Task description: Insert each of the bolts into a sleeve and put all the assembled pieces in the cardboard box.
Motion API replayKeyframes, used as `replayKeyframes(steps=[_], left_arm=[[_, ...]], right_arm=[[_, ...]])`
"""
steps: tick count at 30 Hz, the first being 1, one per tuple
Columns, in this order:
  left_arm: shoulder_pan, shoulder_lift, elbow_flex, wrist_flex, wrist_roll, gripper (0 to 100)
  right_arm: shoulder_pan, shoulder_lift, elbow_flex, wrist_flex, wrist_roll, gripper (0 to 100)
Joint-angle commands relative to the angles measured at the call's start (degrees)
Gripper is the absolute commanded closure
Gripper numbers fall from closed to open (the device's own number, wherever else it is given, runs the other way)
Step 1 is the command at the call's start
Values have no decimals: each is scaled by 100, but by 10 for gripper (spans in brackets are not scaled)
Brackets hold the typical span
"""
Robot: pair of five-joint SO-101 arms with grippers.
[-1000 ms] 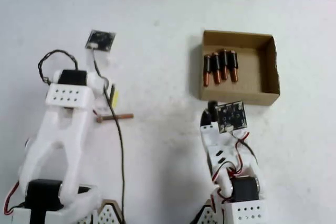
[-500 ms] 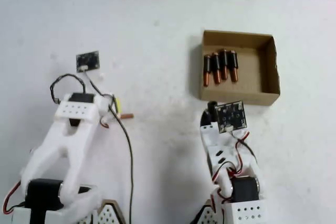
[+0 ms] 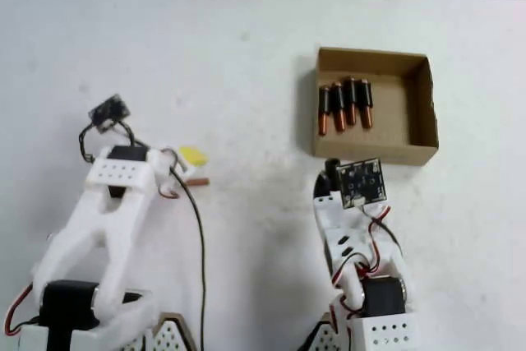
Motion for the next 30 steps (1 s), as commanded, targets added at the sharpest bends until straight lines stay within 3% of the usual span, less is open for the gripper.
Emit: replayKeyframes(steps=[1,8,19,30], left_arm=[[13,-198,-9,132,422,681],[22,-198,0,105,431,775],[22,-189,677,-1248,440,780],[-119,-189,703,-1688,422,782]], right_arm=[[13,-66,-44,-154,97,981],[13,-66,-44,-154,97,981],[13,-66,-44,-154,105,981],[13,-66,-44,-145,105,981]])
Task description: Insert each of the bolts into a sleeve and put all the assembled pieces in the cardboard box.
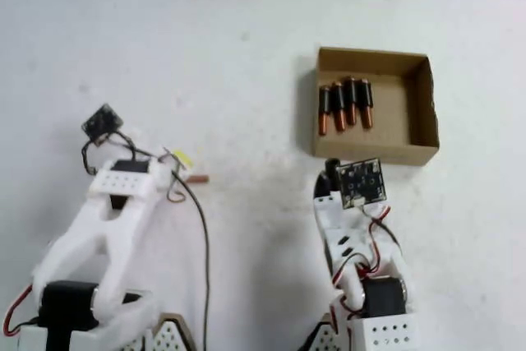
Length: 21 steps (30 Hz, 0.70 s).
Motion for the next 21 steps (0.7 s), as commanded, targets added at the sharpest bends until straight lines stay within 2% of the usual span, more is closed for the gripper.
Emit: replayKeyframes(steps=[1,8,13,21], left_arm=[[-171,-189,-9,-123,44,782],[-242,488,-158,-167,26,782],[-259,1420,-879,97,26,782],[-268,1982,-1776,334,26,783]], right_arm=[[13,-66,-44,-145,88,981],[13,-66,-44,-136,88,981],[13,-66,-44,-127,88,981],[13,-66,-44,-127,88,981]])
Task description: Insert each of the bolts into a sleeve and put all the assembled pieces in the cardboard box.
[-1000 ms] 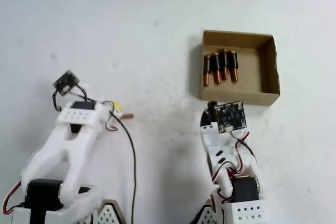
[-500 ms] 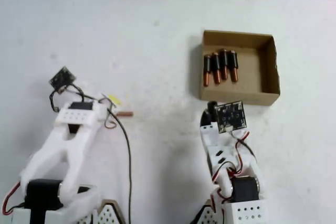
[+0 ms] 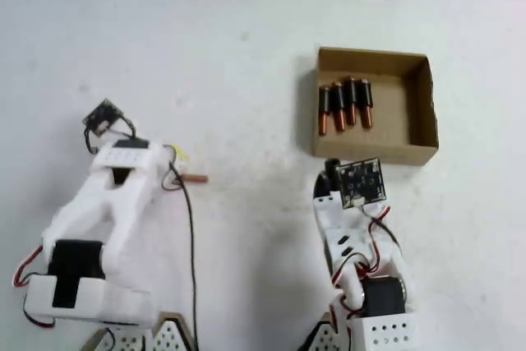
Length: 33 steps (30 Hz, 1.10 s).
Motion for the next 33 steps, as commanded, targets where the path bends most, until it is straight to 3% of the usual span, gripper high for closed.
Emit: replayKeyframes(steps=[1,4,11,17,28,33], left_arm=[[-75,303,-554,-114,26,783],[-75,382,-774,-79,26,793],[-75,400,-1073,-114,-607,983],[-66,374,-1099,-114,-1178,952],[-66,356,-1099,-79,-3402,950],[-40,356,-1099,-70,-3692,950]], right_arm=[[13,-66,-44,-127,88,981],[13,-66,-44,-127,88,981],[13,-66,-44,-119,88,981],[13,-66,-44,-119,88,981],[13,-66,-35,-119,88,981],[13,-66,-35,-119,88,981]])
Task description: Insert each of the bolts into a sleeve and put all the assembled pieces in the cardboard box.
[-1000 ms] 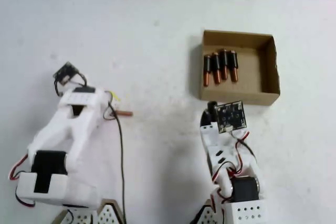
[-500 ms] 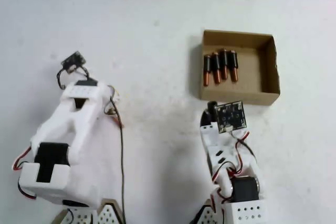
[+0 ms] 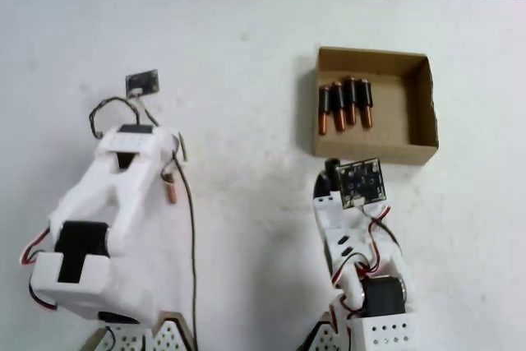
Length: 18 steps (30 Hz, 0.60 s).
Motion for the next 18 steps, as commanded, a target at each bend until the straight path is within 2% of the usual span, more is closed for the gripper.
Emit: replayKeyframes(steps=[1,3,7,9,12,18], left_arm=[[-40,-92,-308,-9,-167,950],[40,-92,-404,229,-563,953],[303,-84,-870,1204,-1987,954],[347,-48,-1064,1574,-2347,954],[330,-48,-1187,1829,-2497,954],[347,-48,-985,1811,-2514,954]], right_arm=[[13,-66,-35,-119,88,981],[13,-66,-35,-119,88,981],[13,-66,-35,-119,88,981],[13,-66,-35,-119,88,981],[13,-66,-35,-119,88,981],[4,-66,-35,-119,88,981]])
